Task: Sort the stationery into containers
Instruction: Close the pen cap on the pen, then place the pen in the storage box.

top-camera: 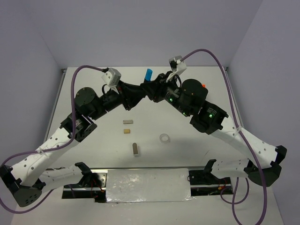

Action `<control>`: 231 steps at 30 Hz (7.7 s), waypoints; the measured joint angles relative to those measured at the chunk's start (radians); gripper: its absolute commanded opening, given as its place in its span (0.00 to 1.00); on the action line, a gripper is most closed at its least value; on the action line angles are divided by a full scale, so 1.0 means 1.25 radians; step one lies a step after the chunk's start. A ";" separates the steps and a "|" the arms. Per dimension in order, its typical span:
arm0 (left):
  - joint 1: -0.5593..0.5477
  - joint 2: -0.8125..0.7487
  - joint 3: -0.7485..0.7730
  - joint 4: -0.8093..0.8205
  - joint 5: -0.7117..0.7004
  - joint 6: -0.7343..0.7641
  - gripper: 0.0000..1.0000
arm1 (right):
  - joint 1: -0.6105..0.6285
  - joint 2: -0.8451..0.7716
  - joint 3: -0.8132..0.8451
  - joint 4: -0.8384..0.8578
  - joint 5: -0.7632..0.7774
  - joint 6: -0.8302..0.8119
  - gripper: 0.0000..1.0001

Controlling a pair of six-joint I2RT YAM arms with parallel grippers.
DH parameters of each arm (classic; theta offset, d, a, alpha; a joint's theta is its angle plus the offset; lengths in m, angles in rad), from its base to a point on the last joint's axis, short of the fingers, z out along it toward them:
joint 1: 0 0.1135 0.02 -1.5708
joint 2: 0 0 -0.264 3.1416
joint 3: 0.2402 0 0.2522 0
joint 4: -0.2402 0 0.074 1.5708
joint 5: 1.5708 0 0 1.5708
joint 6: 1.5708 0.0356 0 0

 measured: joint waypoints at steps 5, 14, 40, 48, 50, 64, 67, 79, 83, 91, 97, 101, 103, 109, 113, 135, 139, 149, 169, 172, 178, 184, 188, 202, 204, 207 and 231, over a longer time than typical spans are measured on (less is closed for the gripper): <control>-0.002 0.002 0.000 -0.002 -0.011 0.011 0.00 | 0.005 0.001 0.000 0.002 0.001 -0.003 0.03; -0.001 0.022 0.039 -0.038 0.002 0.016 0.97 | -0.013 -0.003 0.000 0.045 -0.067 -0.026 0.00; 0.040 0.066 0.085 0.208 0.507 -0.257 0.47 | -0.238 0.003 0.071 0.158 -0.935 0.056 0.00; 0.043 0.084 0.083 0.243 0.535 -0.302 0.22 | -0.238 -0.014 0.066 0.163 -0.931 0.051 0.00; 0.043 0.085 0.083 0.243 0.536 -0.302 0.00 | -0.238 -0.014 0.066 0.163 -0.927 0.050 0.00; 0.044 0.086 0.090 0.137 0.482 -0.230 0.00 | -0.248 -0.015 0.066 0.128 -0.895 0.021 0.77; 0.044 0.086 0.092 0.127 0.483 -0.217 0.00 | -0.252 -0.013 0.079 0.095 -0.873 0.012 0.81; 0.044 0.085 0.087 0.122 0.482 -0.195 0.00 | -0.273 -0.008 0.146 0.032 -0.809 0.023 0.77; 0.044 0.085 0.084 0.117 0.482 -0.195 0.00 | -0.281 -0.008 0.146 0.039 -0.793 0.043 0.70; 0.044 0.085 0.078 0.115 0.484 -0.194 0.00 | -0.285 -0.008 0.139 0.075 -0.784 0.078 0.54; 0.044 0.086 0.078 0.113 0.485 -0.193 0.00 | -0.288 -0.008 0.136 0.099 -0.795 0.093 0.24; 0.044 0.087 0.078 0.098 0.486 -0.189 0.00 | -0.290 -0.009 0.113 0.124 -0.801 0.097 0.21; 0.044 0.090 0.078 0.092 0.485 -0.183 0.00 | -0.290 -0.009 0.103 0.136 -0.805 0.098 0.13; 0.060 0.110 0.082 0.101 0.506 -0.193 0.00 | -0.301 -0.009 0.083 0.159 -0.819 0.099 0.00; 0.092 0.141 0.115 0.106 0.569 -0.211 0.00 | -0.320 -0.006 0.065 0.204 -0.836 0.112 0.00; 0.119 0.252 0.319 -0.171 0.683 -0.085 0.00 | -0.341 -0.016 -0.031 0.330 -0.828 0.153 0.00; 0.124 0.253 0.327 -0.189 0.684 -0.070 0.00 | -0.338 -0.020 -0.035 0.318 -0.817 0.135 0.00; 0.156 0.255 0.327 -0.217 0.684 -0.065 0.00 | -0.337 -0.007 -0.031 0.280 -0.795 0.087 0.00; 0.179 0.257 0.362 -0.298 0.690 -0.012 0.00 | -0.322 -0.013 -0.102 0.406 -0.791 0.129 0.00; 0.182 0.264 0.371 -0.304 0.691 -0.009 0.00 | -0.316 -0.013 -0.102 0.404 -0.785 0.103 0.00; 0.187 0.271 0.371 -0.282 0.703 -0.014 0.00 | -0.312 -0.020 -0.095 0.387 -0.752 0.101 0.26; 0.187 0.219 0.257 -0.058 0.719 -0.094 0.00 | -0.272 -0.025 0.023 0.199 -0.677 0.090 0.39; 0.175 0.188 0.195 0.037 0.700 -0.113 0.00 | -0.256 -0.012 0.088 0.037 -0.680 0.067 0.45; 0.115 0.142 0.110 -0.128 0.678 0.013 0.00 | -0.291 0.050 0.145 -0.122 -0.873 0.016 0.27; 0.113 0.137 0.114 -0.165 0.671 0.034 0.00 | -0.291 0.063 0.156 -0.150 -0.901 -0.001 0.43; 0.112 0.136 0.124 -0.196 0.663 0.054 0.00 | -0.291 0.071 0.161 -0.196 -0.932 -0.030 0.49; 0.128 0.128 0.144 -0.370 0.198 0.068 0.99 | -0.603 0.007 -0.050 -0.265 -0.088 0.060 0.00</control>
